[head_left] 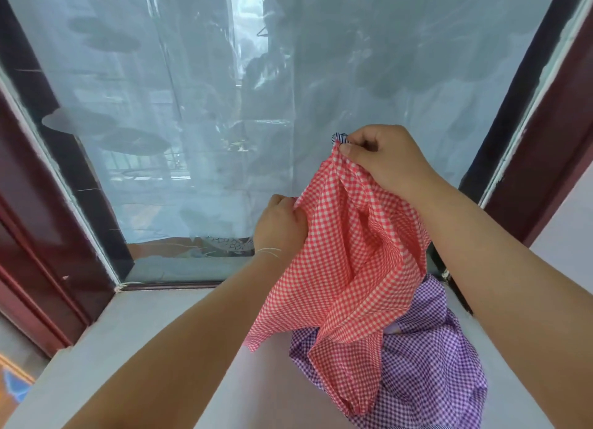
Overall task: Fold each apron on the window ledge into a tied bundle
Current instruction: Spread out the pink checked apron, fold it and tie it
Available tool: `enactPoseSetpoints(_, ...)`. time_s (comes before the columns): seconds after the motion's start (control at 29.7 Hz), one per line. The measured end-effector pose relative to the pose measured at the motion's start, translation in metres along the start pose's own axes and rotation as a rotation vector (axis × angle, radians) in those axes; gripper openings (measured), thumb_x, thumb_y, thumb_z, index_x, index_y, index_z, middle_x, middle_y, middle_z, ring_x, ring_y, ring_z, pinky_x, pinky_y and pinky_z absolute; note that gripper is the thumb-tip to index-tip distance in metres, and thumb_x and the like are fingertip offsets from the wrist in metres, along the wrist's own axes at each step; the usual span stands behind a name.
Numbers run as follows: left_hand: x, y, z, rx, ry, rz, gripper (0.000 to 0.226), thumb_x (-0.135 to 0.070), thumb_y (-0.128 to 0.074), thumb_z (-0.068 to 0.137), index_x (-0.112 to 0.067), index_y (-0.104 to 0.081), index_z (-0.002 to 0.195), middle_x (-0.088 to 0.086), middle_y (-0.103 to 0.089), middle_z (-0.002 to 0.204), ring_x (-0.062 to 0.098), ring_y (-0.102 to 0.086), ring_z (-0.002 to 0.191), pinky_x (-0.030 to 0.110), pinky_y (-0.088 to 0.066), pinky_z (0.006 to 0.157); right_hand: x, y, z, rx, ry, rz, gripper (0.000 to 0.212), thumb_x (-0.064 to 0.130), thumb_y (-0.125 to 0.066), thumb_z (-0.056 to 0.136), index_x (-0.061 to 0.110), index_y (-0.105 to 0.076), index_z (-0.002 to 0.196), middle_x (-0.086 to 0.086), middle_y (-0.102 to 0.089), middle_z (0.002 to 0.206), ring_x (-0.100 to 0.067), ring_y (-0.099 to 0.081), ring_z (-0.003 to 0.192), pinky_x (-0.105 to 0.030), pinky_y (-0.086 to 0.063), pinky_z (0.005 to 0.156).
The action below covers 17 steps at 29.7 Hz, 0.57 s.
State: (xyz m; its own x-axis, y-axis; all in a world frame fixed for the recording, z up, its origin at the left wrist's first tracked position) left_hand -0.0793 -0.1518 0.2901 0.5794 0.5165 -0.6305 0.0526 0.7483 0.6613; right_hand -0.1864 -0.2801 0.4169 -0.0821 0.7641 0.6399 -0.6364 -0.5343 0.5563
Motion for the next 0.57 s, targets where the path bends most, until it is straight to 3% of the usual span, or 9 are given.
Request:
enactPoseSetpoints(0.17,0.033,0.014,0.016,0.030,0.033,0.418,0.033,-0.026,-0.036,0.097,-0.012,-0.067,0.098,0.002,-0.052,0.086,0.020,-0.052,0.073,0.033,-0.042,0.065,-0.014,0.014,-0.001,-0.046,-0.042,-0.054,0.011,0.021,-0.065,0.091,0.011,-0.071,0.090,0.003,-0.066,0.083,-0.004,-0.057,0.071,-0.011,-0.043,0.068)
enactPoseSetpoints(0.3,0.076,0.030,0.025,0.094,0.071,0.688,0.030,-0.015,-0.043,0.092,-0.015,-0.067,0.110,0.005,-0.058,0.094,0.026,-0.061,0.093,0.038,-0.051,0.075,-0.030,0.014,-0.002,-0.045,-0.080,-0.114,0.010,0.022,-0.064,0.091,0.015,-0.069,0.087,0.009,-0.063,0.078,-0.008,-0.058,0.075,-0.020,-0.042,0.069)
enactPoseSetpoints(0.5,0.104,0.066,0.044,0.076,0.054,0.584,0.027,-0.014,-0.047,0.093,-0.016,-0.070,0.106,0.008,-0.060,0.096,0.033,-0.061,0.096,0.039,-0.049,0.082,-0.050,0.002,-0.002,-0.038,-0.107,-0.244,0.019,0.024,-0.059,0.094,0.009,-0.070,0.099,0.002,-0.064,0.092,-0.013,-0.057,0.084,-0.021,-0.036,0.075)
enactPoseSetpoints(0.57,0.110,0.077,0.047,0.164,0.045,0.463,0.025,-0.016,-0.049,0.095,-0.014,-0.071,0.106,0.010,-0.066,0.105,0.031,-0.061,0.099,0.036,-0.047,0.086,-0.057,0.001,-0.001,-0.042,-0.125,-0.262,0.020,0.023,-0.059,0.094,0.008,-0.070,0.099,-0.002,-0.067,0.095,-0.016,-0.058,0.087,-0.022,-0.036,0.075)
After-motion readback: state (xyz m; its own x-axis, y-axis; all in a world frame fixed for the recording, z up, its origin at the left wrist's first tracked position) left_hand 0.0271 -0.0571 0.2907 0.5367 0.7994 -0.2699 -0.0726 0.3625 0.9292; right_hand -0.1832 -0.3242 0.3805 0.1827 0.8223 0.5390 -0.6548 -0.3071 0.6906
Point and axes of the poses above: each hand's wrist, its own z-axis towards the middle knuckle, its own y-axis out of the back of the hand, x = y × z, the point moved 4 cm from there along z, towards the middle knuckle
